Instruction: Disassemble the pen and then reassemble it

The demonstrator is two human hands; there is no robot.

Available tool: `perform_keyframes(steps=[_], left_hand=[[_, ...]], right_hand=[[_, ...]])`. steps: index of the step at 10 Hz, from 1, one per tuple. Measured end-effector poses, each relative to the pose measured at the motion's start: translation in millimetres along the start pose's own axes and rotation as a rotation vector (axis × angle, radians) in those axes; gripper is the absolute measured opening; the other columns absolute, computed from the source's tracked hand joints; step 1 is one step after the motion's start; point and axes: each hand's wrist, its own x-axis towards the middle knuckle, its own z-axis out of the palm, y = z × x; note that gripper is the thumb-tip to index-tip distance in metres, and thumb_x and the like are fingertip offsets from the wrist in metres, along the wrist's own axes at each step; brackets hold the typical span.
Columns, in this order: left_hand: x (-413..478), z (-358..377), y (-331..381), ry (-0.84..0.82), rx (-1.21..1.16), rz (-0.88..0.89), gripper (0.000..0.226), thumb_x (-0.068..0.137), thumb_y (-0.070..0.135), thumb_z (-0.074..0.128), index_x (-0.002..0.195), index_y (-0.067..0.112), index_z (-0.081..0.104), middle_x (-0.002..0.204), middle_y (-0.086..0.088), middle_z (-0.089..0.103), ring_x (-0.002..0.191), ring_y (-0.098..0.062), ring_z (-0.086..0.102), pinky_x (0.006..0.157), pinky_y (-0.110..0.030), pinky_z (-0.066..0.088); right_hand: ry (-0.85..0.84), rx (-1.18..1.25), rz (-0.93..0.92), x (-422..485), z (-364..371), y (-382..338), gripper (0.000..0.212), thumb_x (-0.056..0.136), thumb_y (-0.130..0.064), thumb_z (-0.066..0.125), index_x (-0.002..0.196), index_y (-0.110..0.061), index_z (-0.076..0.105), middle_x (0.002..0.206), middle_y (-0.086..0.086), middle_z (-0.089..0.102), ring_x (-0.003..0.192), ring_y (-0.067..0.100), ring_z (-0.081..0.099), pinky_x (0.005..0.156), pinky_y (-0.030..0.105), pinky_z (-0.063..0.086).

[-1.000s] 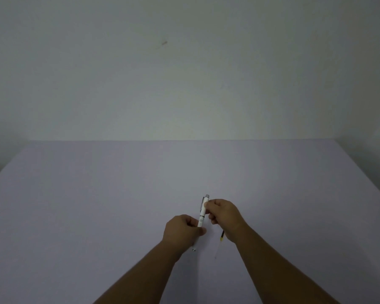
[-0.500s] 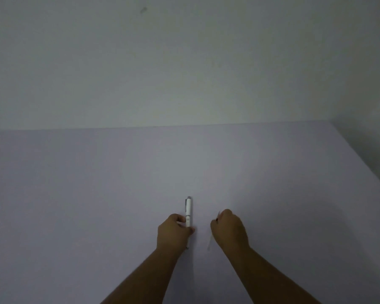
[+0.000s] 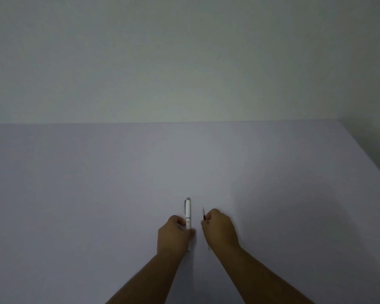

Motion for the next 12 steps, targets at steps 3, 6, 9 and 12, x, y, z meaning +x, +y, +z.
perform_keyframes(steps=[3, 6, 9, 12], left_hand=[[0.6, 0.1, 0.6, -0.005, 0.000, -0.005, 0.025, 0.074, 0.030, 0.074, 0.075, 0.027, 0.049, 0.069, 0.011, 0.057, 0.059, -0.001, 0.055, 0.041, -0.010, 0.035], [1.5, -3.4, 0.0, -0.026, 0.021, 0.003, 0.026, 0.075, 0.030, 0.075, 0.076, 0.025, 0.050, 0.069, 0.009, 0.056, 0.059, -0.002, 0.054, 0.038, -0.008, 0.034], [1.2, -2.8, -1.2, -0.033, 0.017, 0.007, 0.028, 0.075, 0.033, 0.074, 0.074, 0.026, 0.047, 0.069, 0.008, 0.056, 0.058, -0.004, 0.055, 0.040, -0.009, 0.035], [-1.2, -10.3, 1.2, -0.035, 0.026, 0.006, 0.030, 0.079, 0.040, 0.068, 0.090, 0.016, 0.053, 0.072, 0.005, 0.055, 0.062, -0.006, 0.053, 0.047, -0.015, 0.036]], right_hand=[[-0.015, 0.013, 0.006, 3.3, 1.6, -3.1, 0.021, 0.090, -0.031, 0.055, 0.098, -0.012, 0.061, 0.100, 0.007, 0.070, 0.090, 0.023, 0.065, 0.075, 0.032, 0.053], [-0.014, 0.014, 0.007, 4.7, 3.5, -3.7, 0.023, 0.091, -0.033, 0.055, 0.099, -0.012, 0.060, 0.100, 0.007, 0.069, 0.090, 0.023, 0.065, 0.074, 0.032, 0.052], [0.000, 0.019, 0.009, 2.6, 5.0, -3.8, 0.023, 0.090, -0.036, 0.056, 0.094, -0.014, 0.060, 0.095, 0.006, 0.069, 0.085, 0.021, 0.065, 0.070, 0.030, 0.050], [0.064, 0.034, 0.000, -1.3, 0.0, -7.1, 0.027, 0.092, -0.040, 0.048, 0.093, -0.016, 0.059, 0.093, 0.005, 0.069, 0.085, 0.022, 0.063, 0.067, 0.031, 0.050]])
